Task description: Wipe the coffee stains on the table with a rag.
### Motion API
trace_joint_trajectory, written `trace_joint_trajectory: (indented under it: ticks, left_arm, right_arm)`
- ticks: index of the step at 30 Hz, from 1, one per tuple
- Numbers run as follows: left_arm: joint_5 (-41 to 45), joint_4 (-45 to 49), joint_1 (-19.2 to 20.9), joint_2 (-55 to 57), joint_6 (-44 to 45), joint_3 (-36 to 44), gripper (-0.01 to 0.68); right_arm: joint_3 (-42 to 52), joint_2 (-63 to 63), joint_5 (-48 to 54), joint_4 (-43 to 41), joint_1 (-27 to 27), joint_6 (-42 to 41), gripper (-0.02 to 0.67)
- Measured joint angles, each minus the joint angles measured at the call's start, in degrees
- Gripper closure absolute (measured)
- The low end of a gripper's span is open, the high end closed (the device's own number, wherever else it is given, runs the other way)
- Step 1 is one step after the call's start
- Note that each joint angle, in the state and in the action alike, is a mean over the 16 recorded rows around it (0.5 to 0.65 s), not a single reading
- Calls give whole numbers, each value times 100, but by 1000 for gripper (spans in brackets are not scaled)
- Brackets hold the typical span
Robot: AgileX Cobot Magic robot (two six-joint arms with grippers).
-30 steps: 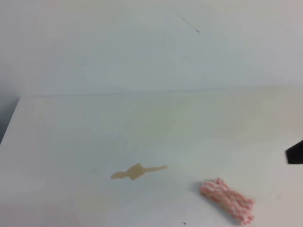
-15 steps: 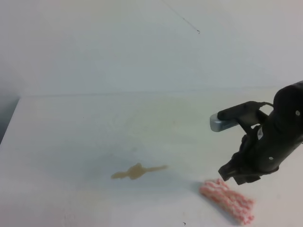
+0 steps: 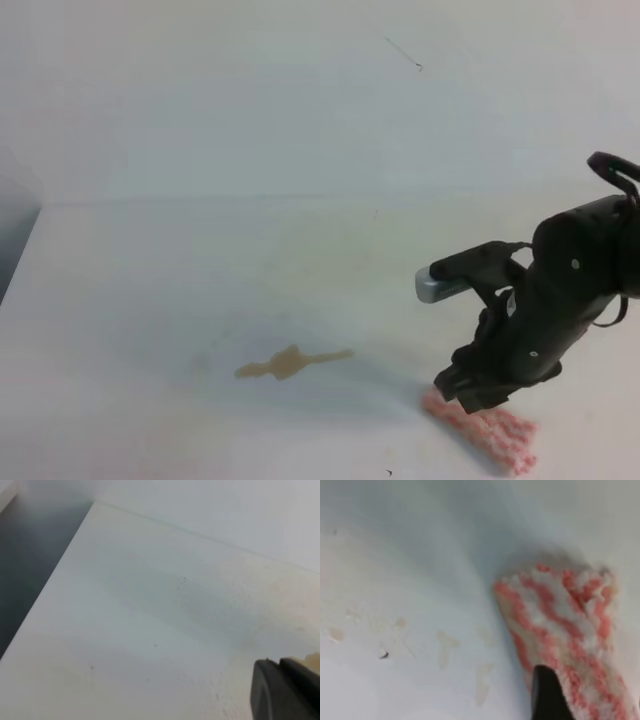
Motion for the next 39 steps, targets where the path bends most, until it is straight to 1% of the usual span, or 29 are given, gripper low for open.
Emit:
trace_joint_trajectory:
  ticks: [10,16,21,24,27,34,39]
  left_arm:
    - [0,0,0,0,0,0,674]
    - [0,0,0,0,0,0,674]
    - [0,0,0,0,0,0,674]
    - [0,0,0,0,0,0,674]
    - [0,0,0,0,0,0,674]
    - [0,0,0,0,0,0,674]
    - [0,0,0,0,0,0,674]
  right_arm:
    - [-14,554,-93,95,29,-149,353]
    - [-93,818,-143,295,29,-305,444]
    - [-393,1048,-147,535,29,-454,525]
    - [-716,1226,-112,686,29,-536,567]
    - [-1143,1461,-39,834,29,-573,590]
    - [-2419,2203,321,1199,54,-574,600]
    - [-3328,2774,613,1466,192,-565,600]
